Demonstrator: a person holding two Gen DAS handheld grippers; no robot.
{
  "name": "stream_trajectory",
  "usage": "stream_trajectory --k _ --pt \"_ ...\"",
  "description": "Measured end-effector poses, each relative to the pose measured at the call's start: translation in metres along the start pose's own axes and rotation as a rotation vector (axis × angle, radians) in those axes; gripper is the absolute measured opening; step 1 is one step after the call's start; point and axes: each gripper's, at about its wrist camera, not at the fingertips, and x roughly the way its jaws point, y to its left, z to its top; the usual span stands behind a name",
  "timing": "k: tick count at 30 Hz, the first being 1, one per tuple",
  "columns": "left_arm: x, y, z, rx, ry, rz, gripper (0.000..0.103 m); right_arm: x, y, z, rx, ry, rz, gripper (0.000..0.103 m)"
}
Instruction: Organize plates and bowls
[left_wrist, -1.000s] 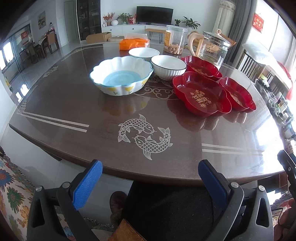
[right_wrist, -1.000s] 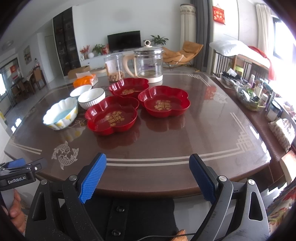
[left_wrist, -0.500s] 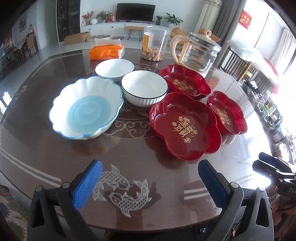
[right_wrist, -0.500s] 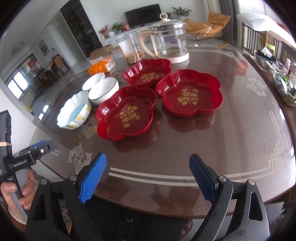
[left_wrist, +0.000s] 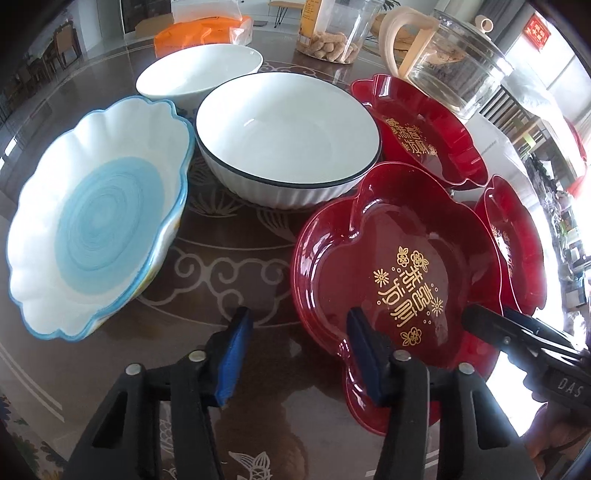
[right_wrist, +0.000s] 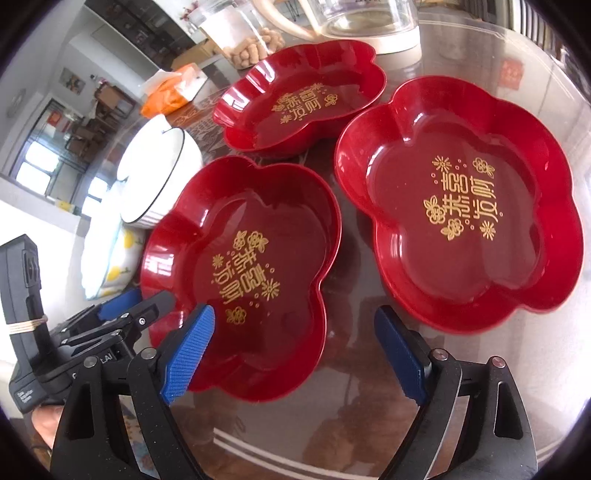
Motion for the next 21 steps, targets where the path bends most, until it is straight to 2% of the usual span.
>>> stream_trajectory --k 1,2,4,6,8,13,16,21 --pt "0.002 0.001 0.001 -0.010 0.006 -0.012 0.036 0.002 0.002 0.001 -0.005 0.002 -0.008 0.072" --pt "0.004 0.001 0.001 -0.017 0.010 -0.024 0.033 0.004 0.004 0.002 -0.011 0.004 -0.015 0.055" --pt "0.005 -0.001 0.001 -0.009 0.007 -0.045 0.023 0.006 0.007 0.003 -0.024 0.007 -0.059 0.033" --pt "0.001 -0.006 -0.002 0.019 -0.005 -0.029 0.020 0.007 0.007 0.002 -0.020 0.000 -0.089 0.025" --pt "-0.006 -0.009 -0.008 0.041 -0.022 -0.019 0.020 0.003 0.001 -0.002 -0.006 -0.002 -0.093 0.010" --pt "-0.044 -0.018 -0.039 0.100 -0.062 -0.038 0.020 -0.035 0.005 -0.025 -0.065 -0.044 -0.073 0.009" --pt "-0.062 -0.021 -0.065 0.124 -0.055 -0.075 0.021 -0.063 0.010 -0.049 -0.091 -0.044 -0.055 0.010" --pt "-0.058 -0.036 -0.100 0.175 -0.021 -0.082 0.021 -0.081 -0.001 -0.089 -0.073 -0.004 -0.053 0.012"
